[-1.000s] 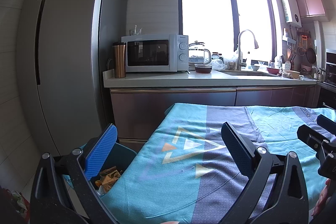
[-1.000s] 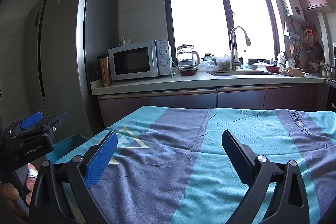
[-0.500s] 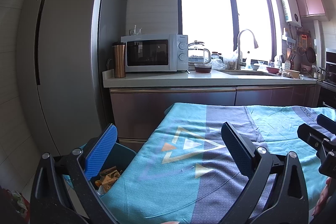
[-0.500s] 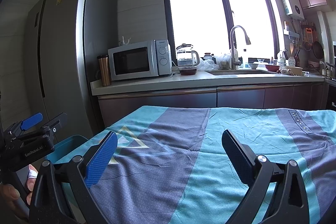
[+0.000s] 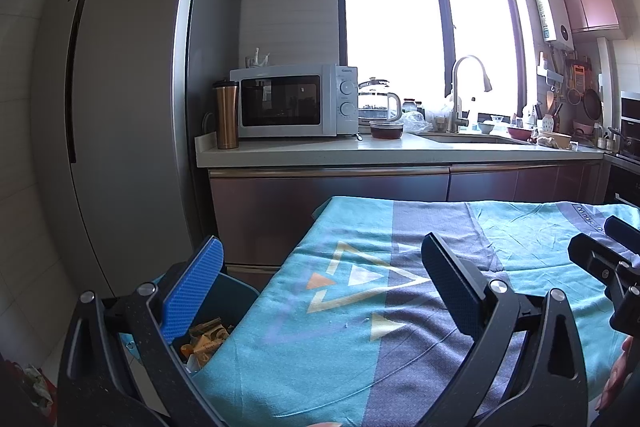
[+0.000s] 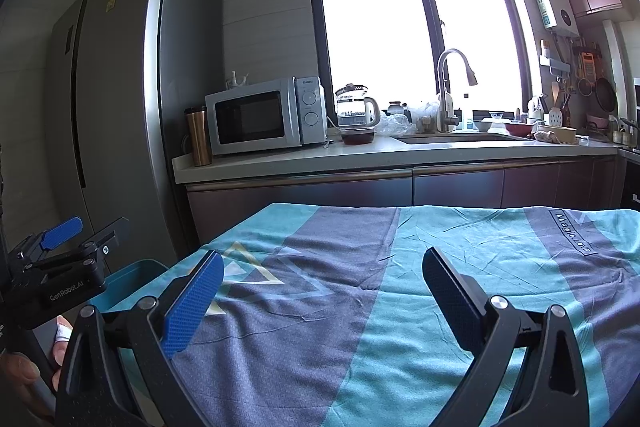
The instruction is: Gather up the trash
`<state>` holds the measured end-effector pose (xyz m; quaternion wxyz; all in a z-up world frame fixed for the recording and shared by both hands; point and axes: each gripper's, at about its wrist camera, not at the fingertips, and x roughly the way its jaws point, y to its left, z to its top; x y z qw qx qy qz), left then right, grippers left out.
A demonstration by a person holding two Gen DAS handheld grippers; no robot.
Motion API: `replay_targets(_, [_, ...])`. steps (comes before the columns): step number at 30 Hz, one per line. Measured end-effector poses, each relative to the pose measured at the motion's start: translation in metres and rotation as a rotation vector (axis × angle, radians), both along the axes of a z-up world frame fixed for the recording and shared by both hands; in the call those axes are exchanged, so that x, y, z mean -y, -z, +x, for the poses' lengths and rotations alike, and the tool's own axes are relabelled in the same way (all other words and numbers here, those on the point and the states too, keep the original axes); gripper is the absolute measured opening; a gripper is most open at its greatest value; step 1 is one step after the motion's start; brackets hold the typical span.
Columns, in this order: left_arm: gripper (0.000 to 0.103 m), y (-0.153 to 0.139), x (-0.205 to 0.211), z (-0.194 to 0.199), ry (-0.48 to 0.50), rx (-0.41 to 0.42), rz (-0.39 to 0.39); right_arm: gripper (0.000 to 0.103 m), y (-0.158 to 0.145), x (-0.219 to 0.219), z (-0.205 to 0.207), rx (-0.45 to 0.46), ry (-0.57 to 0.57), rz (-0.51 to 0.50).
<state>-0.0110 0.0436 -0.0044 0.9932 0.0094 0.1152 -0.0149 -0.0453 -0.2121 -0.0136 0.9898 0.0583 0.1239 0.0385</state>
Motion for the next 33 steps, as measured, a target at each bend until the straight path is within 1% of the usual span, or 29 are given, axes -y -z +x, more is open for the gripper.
replay_targets(33, [0.098, 0.0038, 0.0022, 0.0017, -0.007, -0.002, 0.006, 0.096, 0.0009, -0.0019, -0.0019, 0.001, 0.006, 0.001])
